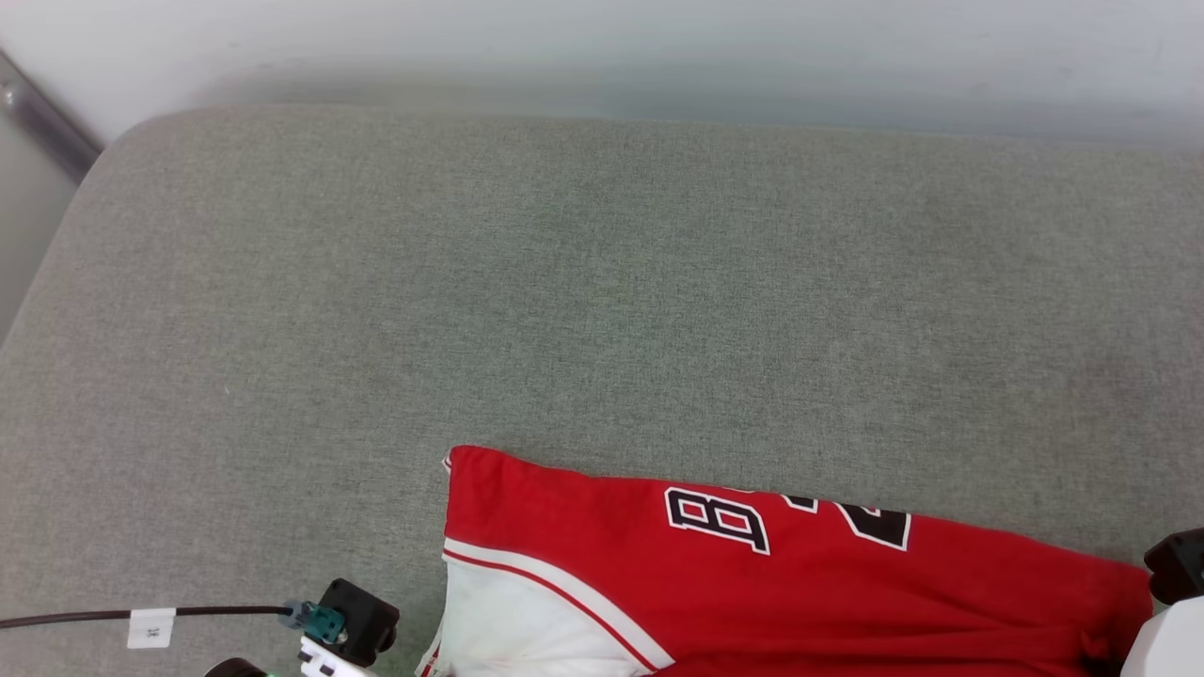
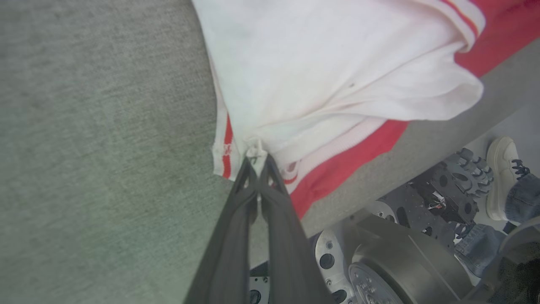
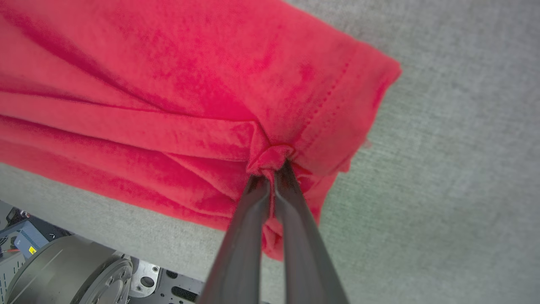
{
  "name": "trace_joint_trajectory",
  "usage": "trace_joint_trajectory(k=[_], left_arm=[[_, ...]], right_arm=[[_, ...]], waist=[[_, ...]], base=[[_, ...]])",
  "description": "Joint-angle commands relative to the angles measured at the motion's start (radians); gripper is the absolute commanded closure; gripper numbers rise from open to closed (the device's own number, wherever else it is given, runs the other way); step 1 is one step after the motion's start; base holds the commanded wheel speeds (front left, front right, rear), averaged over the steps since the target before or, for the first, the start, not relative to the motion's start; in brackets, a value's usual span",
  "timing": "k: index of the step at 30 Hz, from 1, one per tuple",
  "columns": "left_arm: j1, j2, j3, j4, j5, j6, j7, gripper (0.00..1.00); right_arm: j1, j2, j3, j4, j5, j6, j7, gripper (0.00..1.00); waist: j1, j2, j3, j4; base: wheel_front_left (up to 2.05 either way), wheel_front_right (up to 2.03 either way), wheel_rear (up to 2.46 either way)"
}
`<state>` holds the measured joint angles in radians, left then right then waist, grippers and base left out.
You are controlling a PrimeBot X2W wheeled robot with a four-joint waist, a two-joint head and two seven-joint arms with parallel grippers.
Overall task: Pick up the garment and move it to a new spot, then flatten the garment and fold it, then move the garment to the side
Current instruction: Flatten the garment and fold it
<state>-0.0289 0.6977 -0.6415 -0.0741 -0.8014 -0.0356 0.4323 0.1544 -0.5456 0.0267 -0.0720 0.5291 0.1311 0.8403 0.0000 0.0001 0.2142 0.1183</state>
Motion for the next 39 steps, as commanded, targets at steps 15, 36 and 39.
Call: trace_joint_trajectory(k=[15,36,39], left_arm=[[-0.015,-0.053,0.071,-0.001,0.042,0.007,-0.242,0.00],[0.003,-0.312,0.382,-0.086,0.478,0.157,-0.698,0.00],[0.025,-0.370,0.426,-0.137,0.562,0.129,-0.698,0.00]], right_arm=[[0.056,0.050,-0.116,-0.108,0.070,-0.001,-0.012,0.00],[-0.009,0.471,-0.468,-0.123,-0.107,-0.001,0.029,0.00],[-0.028,0.487,-0.507,-0.045,-0.108,-0.001,-0.009,0.00]], waist=[[0.0000,-0.0001,-0.110,0.006],[0.0000,-0.0001,-0.096,0.012],[0.0000,-0.0001,-0.084,0.018]], base=[[0.00,0.00,0.00],[0.00,0.00,0.00],[0.00,0.00,0.00]])
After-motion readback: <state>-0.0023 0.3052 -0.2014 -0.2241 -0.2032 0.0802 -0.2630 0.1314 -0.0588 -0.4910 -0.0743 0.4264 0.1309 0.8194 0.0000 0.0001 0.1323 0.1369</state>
